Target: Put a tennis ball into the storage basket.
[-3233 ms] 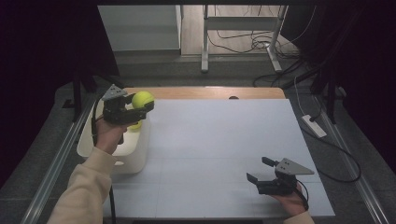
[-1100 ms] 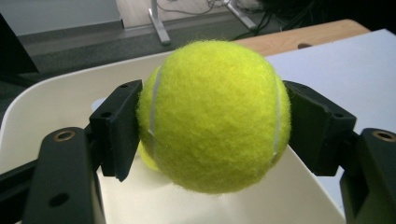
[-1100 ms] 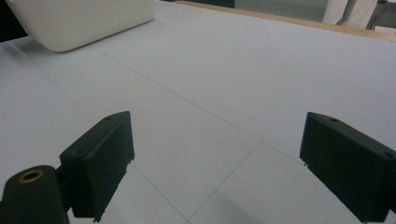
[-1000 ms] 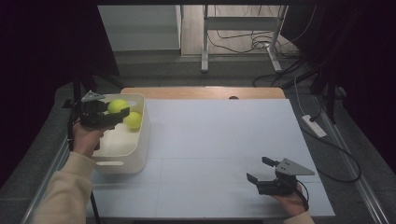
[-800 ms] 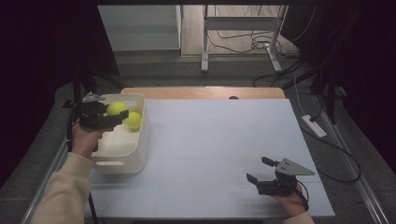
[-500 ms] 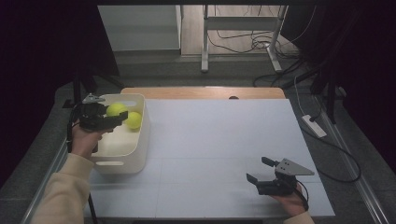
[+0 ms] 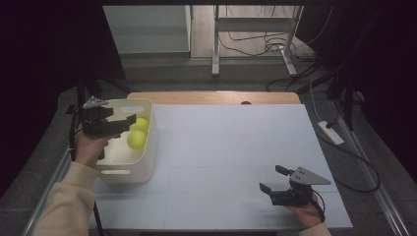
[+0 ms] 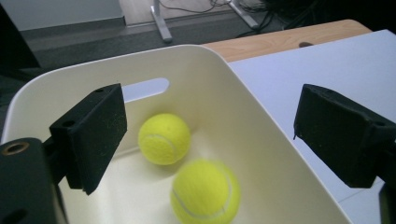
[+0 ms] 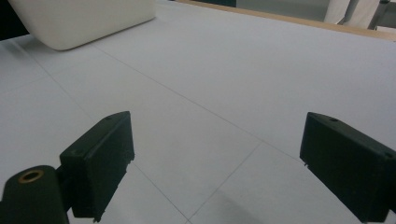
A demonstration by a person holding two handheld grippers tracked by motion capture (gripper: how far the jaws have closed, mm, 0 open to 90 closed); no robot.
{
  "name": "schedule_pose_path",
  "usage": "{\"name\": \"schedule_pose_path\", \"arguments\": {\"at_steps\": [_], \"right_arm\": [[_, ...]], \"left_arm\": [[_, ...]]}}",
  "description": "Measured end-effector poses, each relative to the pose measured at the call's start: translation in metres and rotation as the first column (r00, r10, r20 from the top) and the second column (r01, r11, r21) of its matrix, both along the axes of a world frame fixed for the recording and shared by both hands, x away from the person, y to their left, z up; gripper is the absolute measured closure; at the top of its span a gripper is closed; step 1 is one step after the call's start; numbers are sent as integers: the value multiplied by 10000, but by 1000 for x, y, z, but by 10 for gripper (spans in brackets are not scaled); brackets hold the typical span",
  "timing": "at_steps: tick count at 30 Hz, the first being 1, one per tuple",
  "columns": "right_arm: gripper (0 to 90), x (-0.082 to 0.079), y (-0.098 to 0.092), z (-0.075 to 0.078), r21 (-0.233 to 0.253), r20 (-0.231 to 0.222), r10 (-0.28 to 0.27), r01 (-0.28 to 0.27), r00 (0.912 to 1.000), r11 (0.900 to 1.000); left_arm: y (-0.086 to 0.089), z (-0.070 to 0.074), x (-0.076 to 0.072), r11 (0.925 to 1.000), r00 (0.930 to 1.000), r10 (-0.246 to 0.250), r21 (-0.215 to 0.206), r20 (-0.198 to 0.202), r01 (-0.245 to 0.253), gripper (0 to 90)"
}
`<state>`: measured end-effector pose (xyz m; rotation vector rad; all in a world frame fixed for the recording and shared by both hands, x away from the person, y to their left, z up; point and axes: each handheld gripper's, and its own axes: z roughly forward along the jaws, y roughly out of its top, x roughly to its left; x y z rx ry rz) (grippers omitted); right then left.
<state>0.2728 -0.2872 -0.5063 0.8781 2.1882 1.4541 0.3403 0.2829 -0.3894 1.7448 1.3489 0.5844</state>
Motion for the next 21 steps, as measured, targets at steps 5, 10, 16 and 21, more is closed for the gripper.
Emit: {"name": "schedule_pose_path", "arguments": {"at_steps": [5,10,16,21], "right_arm": [[100,0,0,0,2,7,1,-1,10000,10000],[101,0,-1,0,3,10,-23,23,10000,10000],[100,1,-2,0,133,-40,-87,88,10000,9999],[100,3,-1,0,129,-35,-25,26,10000,9999]], "left_arm": [[-2,-1,0,9999,9999,-125,-116,47,126,106],[-4,-1,-2,9992,9992,-333,-205,225,338,107],[-8,2,-7,9970,9967,-668,-348,458,684,112],[-10,4,-7,9956,9946,-769,-481,704,804,114]]}}
